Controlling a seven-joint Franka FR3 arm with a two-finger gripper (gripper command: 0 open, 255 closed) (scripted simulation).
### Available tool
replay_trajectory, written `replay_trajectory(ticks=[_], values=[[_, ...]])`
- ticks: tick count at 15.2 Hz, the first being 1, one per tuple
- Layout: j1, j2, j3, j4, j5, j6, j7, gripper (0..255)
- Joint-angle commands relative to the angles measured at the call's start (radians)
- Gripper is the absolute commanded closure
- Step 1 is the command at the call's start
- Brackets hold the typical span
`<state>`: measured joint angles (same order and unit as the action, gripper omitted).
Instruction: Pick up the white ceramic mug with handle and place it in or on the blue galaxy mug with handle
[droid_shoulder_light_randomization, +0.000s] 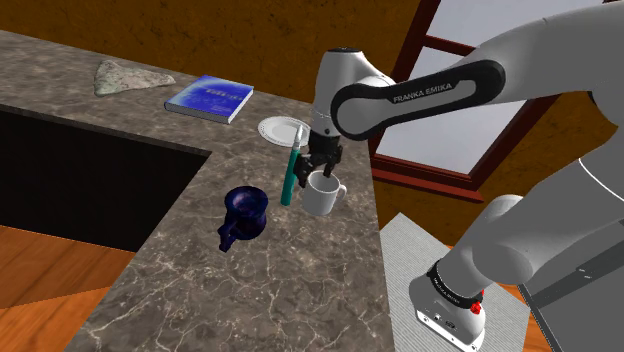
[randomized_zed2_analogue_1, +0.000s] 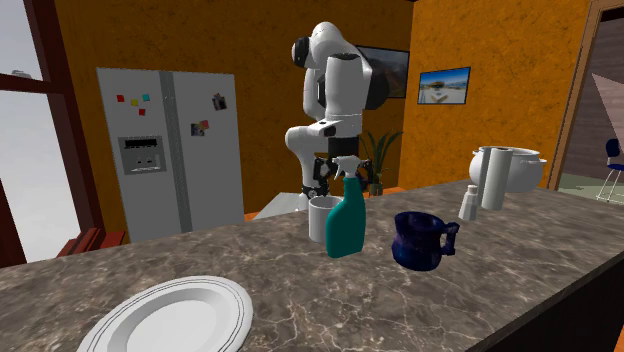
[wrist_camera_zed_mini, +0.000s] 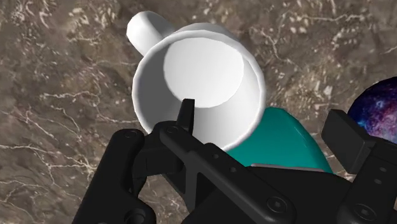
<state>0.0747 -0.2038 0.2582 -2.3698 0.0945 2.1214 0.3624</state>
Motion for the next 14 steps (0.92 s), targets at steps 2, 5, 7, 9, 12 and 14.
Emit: replay_trajectory(ticks=[2, 5, 7, 9, 12, 14], values=[[0.001, 0.037, 0.009, -0.01, -0.01, 0.048, 0.014, 0], [0.001, 0.058, 0.012, -0.033, -0.014, 0.091, 0.017, 0], [0.001, 0.078, 0.014, -0.05, -0.018, 0.129, 0.021, 0], [0.001, 0.078, 0.014, -0.05, -0.018, 0.129, 0.021, 0], [0.001, 0.078, 0.014, -0.05, -0.018, 0.129, 0.021, 0], [0.001, 0.078, 0.014, -0.05, -0.018, 0.129, 0.021, 0]])
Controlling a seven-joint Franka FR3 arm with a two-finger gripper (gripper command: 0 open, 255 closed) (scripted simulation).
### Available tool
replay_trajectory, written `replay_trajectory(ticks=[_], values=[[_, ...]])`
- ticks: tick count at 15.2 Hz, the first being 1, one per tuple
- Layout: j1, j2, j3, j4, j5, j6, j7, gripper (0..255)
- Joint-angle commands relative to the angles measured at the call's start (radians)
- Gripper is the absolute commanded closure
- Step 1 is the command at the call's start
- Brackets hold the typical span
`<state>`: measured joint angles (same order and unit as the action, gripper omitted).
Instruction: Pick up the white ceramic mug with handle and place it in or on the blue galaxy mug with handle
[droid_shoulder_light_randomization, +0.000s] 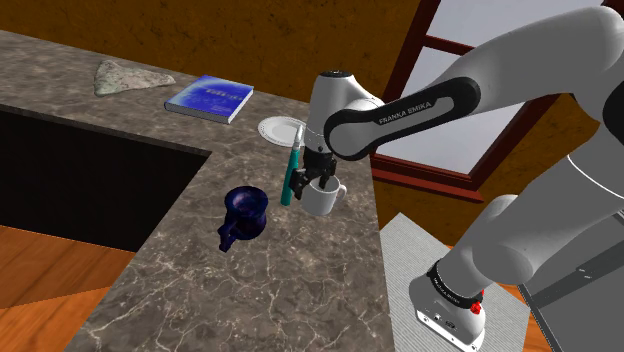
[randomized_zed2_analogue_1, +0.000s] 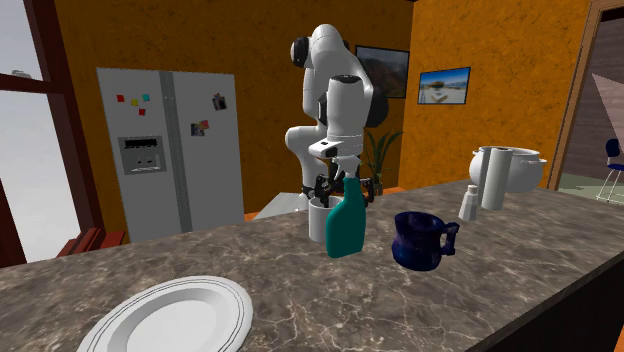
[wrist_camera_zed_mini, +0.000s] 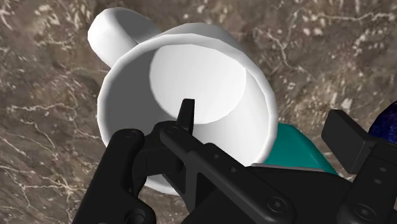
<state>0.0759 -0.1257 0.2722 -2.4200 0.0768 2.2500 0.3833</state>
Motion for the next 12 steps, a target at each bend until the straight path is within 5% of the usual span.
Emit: replay_trajectory(ticks=[1, 2, 12], values=[[0.0, 0.0, 0.0, 0.0, 0.0, 0.0, 0.0, 0], [0.0, 0.0, 0.0, 0.0, 0.0, 0.0, 0.0, 255], [0.0, -0.009, -0.001, 0.006, 0.002, -0.014, -0.001, 255]])
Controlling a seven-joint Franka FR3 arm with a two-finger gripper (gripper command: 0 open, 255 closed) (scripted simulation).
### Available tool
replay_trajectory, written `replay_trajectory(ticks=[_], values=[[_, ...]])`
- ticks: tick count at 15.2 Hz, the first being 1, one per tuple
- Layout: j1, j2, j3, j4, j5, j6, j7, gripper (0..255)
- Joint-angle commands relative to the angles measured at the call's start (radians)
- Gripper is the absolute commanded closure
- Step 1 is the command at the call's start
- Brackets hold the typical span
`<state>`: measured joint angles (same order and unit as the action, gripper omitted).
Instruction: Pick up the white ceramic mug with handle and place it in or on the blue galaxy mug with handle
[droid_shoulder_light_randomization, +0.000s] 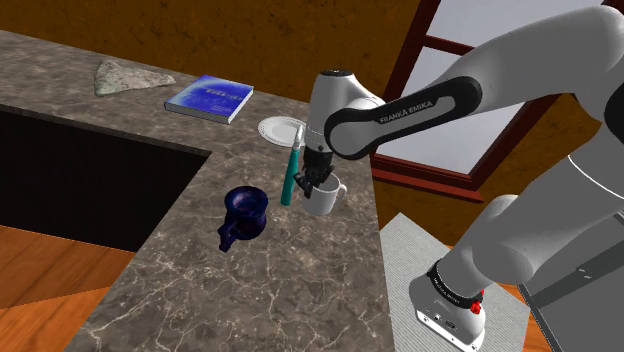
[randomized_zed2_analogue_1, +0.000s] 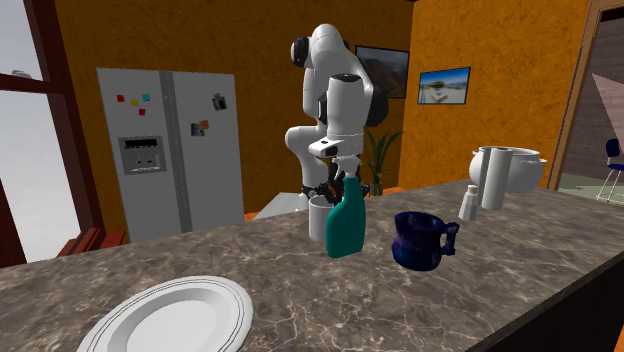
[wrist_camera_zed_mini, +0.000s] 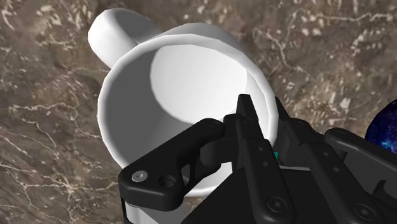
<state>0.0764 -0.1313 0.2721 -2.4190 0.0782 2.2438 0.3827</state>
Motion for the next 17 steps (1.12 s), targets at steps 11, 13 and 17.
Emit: replay_trajectory(ticks=[11, 13, 17], values=[[0.0, -0.083, -0.011, 0.084, 0.014, -0.166, -0.011, 255], [0.0, -0.095, -0.013, 0.101, 0.015, -0.194, -0.012, 255], [0.0, -0.114, -0.016, 0.137, 0.017, -0.25, -0.013, 255]])
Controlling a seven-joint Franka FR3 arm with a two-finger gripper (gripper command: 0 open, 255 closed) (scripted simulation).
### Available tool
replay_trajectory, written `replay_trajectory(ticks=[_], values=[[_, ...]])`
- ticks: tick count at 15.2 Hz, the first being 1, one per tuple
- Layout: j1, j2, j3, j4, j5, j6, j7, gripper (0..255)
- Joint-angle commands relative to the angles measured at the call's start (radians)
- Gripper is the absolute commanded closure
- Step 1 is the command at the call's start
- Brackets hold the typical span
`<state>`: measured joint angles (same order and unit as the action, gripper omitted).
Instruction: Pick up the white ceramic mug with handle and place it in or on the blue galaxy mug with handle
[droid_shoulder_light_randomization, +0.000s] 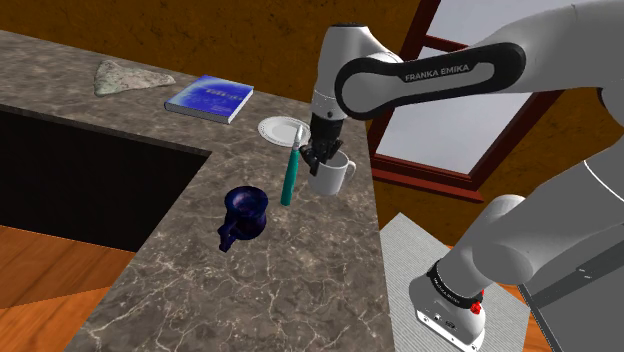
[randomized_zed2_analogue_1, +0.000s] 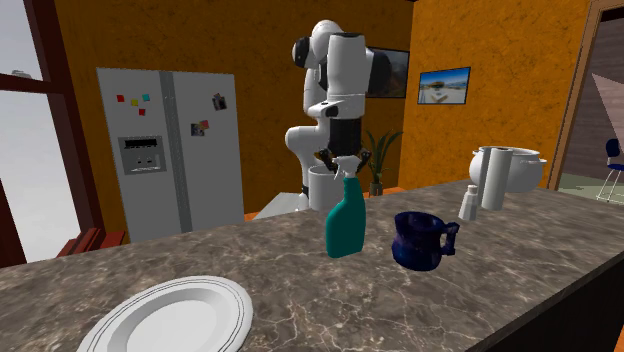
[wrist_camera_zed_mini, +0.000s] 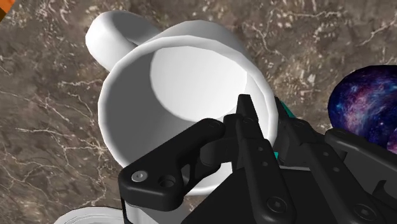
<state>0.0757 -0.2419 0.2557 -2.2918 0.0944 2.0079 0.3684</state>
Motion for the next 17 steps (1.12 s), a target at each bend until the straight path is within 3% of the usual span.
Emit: replay_trajectory(ticks=[1, 15, 17], values=[[0.0, -0.008, -0.001, 0.02, 0.001, -0.028, 0.001, 255], [-0.003, -0.044, -0.012, 0.169, 0.0, -0.212, 0.002, 255], [0.013, -0.004, 0.02, 0.217, 0.0, -0.218, 0.051, 255]])
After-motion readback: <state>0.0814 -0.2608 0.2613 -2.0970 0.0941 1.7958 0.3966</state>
